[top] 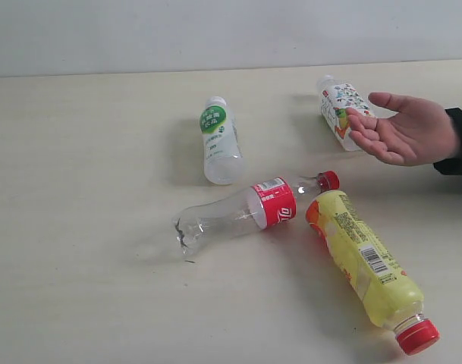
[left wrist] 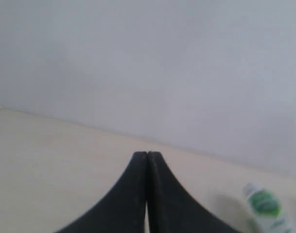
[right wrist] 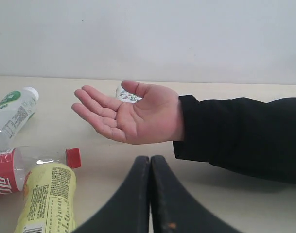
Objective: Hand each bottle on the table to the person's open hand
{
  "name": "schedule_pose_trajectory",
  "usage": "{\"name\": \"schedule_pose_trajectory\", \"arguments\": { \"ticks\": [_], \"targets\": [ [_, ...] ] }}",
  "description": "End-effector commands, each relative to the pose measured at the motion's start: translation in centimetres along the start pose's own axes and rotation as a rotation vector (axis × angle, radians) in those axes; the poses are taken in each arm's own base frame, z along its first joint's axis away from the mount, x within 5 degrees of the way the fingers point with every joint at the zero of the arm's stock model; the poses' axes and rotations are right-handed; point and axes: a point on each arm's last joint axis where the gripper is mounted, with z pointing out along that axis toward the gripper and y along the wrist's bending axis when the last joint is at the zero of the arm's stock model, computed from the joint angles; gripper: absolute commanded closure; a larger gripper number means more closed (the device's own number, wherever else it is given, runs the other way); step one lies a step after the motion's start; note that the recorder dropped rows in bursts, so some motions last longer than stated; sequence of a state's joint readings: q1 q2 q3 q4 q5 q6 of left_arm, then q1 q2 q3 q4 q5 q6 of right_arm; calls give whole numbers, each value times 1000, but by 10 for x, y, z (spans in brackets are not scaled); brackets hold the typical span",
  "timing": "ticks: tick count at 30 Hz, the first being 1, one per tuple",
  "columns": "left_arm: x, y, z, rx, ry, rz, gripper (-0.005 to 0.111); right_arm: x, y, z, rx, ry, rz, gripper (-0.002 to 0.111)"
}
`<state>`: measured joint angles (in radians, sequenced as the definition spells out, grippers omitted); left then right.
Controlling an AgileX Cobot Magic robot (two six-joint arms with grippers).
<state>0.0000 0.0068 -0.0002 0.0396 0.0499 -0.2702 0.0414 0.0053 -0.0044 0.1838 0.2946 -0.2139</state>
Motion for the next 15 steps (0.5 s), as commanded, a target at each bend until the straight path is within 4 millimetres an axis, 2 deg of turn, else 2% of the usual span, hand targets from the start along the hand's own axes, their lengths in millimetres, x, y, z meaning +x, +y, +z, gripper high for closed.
{"name": "schedule_pose_trajectory", "arguments": {
  "ticks": [1, 5, 9, 11, 14, 15],
  "targets": [
    [-17, -4, -2, 82, -183, -394, 107, 1, 0, 0, 7, -6, 3, 108],
    [-27, -6, -5, 159, -277, -598, 107, 1, 0, 0, 7, -6, 3, 108],
    [-54, -11, -19, 350, -571, -674, 107, 1, 0, 0, 7, -6, 3, 108],
    [-75, -14, -28, 405, -676, -691, 107, 1, 0, 0, 7, -6, 3, 108],
    [-114, -24, -27, 360, -635, -623, 107, 1, 0, 0, 7, -6, 3, 108],
    [-124, -28, -20, 290, -545, -546, 107, 1, 0, 0, 7, -6, 3, 108]
  ]
}}
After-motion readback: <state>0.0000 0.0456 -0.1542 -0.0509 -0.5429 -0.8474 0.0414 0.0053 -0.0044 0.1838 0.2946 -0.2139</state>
